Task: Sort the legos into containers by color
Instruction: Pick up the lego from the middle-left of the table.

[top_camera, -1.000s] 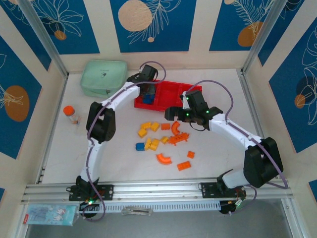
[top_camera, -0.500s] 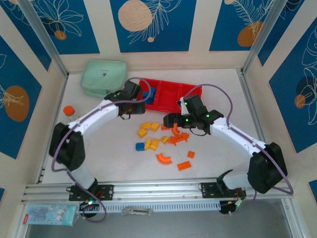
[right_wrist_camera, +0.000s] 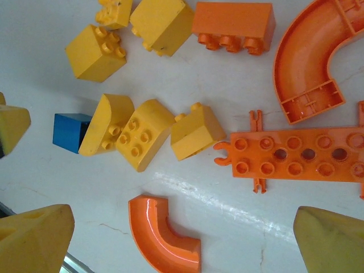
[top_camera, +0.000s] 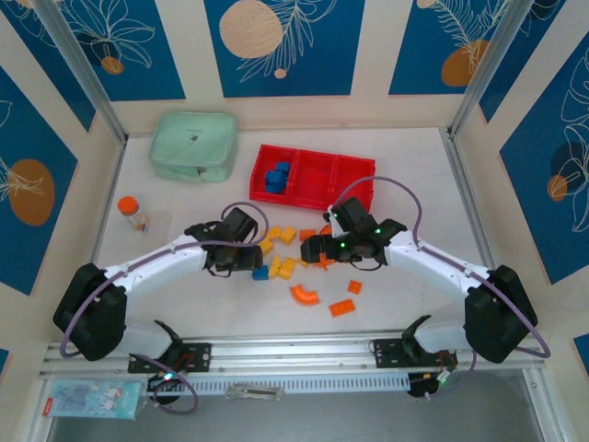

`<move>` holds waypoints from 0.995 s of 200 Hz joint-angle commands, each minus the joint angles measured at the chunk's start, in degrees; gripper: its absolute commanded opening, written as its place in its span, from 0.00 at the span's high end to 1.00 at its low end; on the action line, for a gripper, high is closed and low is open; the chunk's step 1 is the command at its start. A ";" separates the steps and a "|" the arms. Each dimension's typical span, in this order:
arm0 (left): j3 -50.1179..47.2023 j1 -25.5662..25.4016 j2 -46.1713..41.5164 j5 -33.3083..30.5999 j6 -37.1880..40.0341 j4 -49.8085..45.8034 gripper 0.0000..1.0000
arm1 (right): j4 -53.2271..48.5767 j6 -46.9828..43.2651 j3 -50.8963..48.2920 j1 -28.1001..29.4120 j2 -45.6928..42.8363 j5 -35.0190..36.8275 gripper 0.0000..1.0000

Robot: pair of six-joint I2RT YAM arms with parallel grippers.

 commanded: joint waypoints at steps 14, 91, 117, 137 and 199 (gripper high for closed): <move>0.88 -1.45 3.06 0.86 -4.32 3.69 0.29 | 0.01 0.75 0.31 0.36 -0.23 0.14 0.01; 1.86 -2.86 10.50 1.04 -6.47 8.57 0.24 | 0.11 0.31 0.05 0.22 -0.61 0.95 0.01; 0.59 -3.08 11.43 0.03 -7.02 6.98 0.24 | 0.12 0.31 -0.04 0.18 -0.76 0.81 0.01; -0.80 -3.73 10.34 -1.11 -6.96 5.54 0.27 | 0.23 0.27 -0.29 0.10 -0.92 0.96 0.01; -2.98 -4.00 6.23 -3.58 -6.84 1.70 0.35 | 1.12 0.31 0.38 -0.08 0.32 0.02 0.01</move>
